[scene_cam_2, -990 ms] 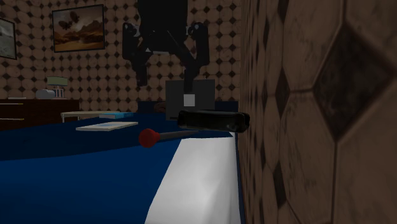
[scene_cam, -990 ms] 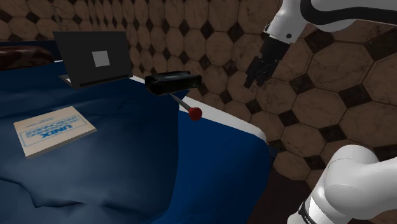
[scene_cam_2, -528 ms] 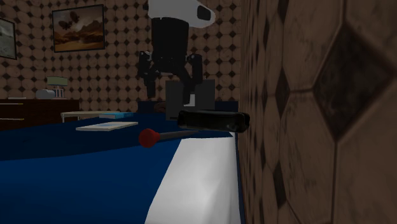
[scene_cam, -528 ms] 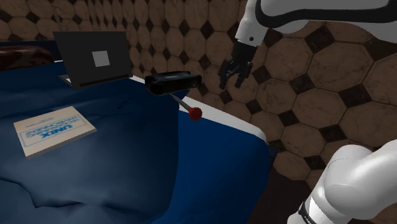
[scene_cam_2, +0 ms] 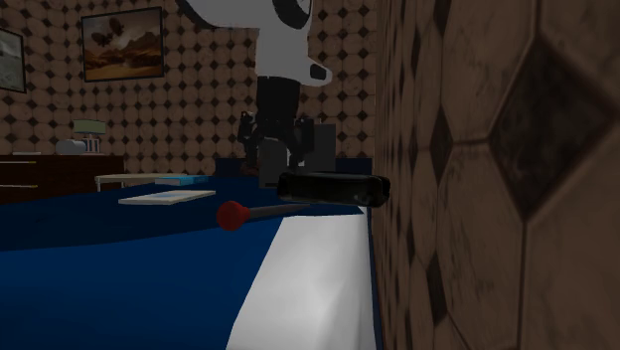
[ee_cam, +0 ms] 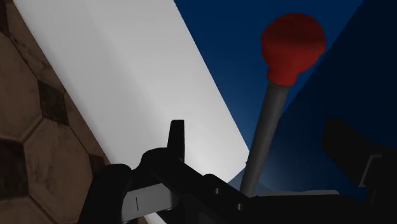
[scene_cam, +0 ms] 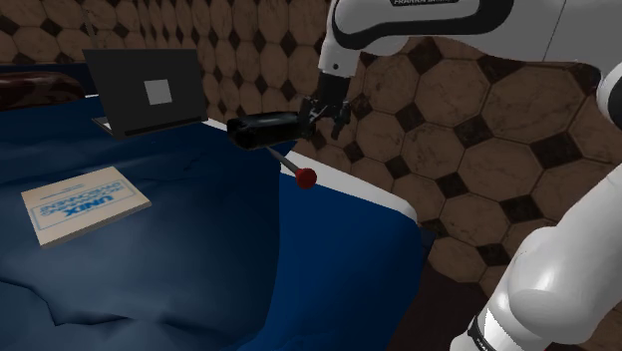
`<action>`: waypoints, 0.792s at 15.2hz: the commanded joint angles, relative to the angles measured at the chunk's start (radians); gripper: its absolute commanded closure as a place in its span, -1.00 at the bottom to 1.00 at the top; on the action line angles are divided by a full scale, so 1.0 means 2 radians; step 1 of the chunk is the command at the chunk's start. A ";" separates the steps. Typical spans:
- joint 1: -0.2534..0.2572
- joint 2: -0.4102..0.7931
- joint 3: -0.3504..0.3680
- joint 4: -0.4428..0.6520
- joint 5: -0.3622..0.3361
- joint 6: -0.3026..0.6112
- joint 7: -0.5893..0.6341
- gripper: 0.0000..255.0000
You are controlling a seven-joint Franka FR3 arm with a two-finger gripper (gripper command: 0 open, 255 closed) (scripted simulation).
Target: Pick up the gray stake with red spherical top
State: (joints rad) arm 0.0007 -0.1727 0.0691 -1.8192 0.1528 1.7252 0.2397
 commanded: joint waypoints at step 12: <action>0.014 0.229 0.012 0.214 -0.006 -0.037 0.070 -1.00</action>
State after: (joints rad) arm 0.0282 0.2807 0.0933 -1.3864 0.1416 1.6420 0.3800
